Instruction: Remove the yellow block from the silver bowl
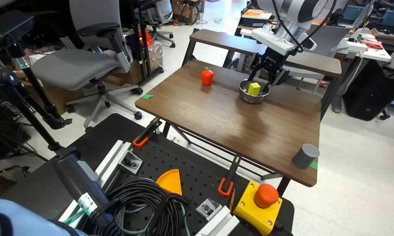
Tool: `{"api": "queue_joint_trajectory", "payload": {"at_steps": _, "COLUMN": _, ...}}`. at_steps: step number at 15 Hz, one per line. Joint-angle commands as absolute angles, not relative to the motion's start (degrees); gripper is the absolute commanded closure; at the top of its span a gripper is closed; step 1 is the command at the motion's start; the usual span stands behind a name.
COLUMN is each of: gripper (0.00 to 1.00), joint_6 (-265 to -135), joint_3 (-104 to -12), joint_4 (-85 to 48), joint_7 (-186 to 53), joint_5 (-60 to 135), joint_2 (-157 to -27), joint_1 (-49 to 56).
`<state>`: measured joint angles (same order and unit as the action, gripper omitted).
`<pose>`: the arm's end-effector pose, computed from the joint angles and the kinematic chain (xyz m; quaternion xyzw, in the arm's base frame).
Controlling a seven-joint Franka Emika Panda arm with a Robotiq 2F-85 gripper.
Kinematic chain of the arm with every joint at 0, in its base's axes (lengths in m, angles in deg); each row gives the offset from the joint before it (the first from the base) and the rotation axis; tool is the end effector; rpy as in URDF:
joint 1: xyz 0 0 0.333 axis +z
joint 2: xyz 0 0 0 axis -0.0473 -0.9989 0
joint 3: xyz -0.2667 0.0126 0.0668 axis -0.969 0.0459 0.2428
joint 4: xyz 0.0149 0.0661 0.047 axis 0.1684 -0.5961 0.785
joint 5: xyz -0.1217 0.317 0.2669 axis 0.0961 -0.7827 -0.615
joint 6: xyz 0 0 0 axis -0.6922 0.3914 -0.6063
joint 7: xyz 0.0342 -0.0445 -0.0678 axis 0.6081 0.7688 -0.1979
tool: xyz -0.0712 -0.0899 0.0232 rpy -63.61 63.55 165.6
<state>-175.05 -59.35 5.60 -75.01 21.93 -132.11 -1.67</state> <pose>0.7226 -0.0930 0.1135 -0.9647 0.2261 0.1243 0.0522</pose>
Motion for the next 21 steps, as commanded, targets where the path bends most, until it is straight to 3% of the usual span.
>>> {"api": "queue_joint_trajectory", "payload": {"at_steps": 1, "gripper": 0.51, "joint_6": -172.7, "joint_3": -57.46, "joint_4": 9.92, "joint_7": -73.76, "joint_5": 22.31, "joint_2": -134.44, "joint_1": -3.2}}
{"api": "queue_joint_trajectory", "payload": {"at_steps": 5, "gripper": 0.81, "joint_6": -171.75, "joint_3": -56.94, "joint_4": 11.9, "joint_7": -72.81, "joint_5": 22.05, "joint_2": -136.03, "joint_1": -3.84}}
{"api": "queue_joint_trajectory", "payload": {"at_steps": 7, "gripper": 0.91, "joint_6": -170.37, "joint_3": -56.84, "joint_4": 12.7, "joint_7": -72.48, "joint_5": 22.06, "joint_2": -136.32, "joint_1": -4.3}}
{"api": "queue_joint_trajectory", "payload": {"at_steps": 10, "gripper": 0.91, "joint_6": -169.89, "joint_3": -56.3, "joint_4": 11.52, "joint_7": -69.99, "joint_5": 22.05, "joint_2": -135.0, "joint_1": -5.03}}
{"api": "queue_joint_trajectory", "payload": {"at_steps": 21, "gripper": 0.91, "joint_6": -173.98, "joint_3": -56.65, "joint_4": -18.66, "joint_7": -51.12, "joint_5": 23.84, "joint_2": -107.12, "joint_1": -7.25}}
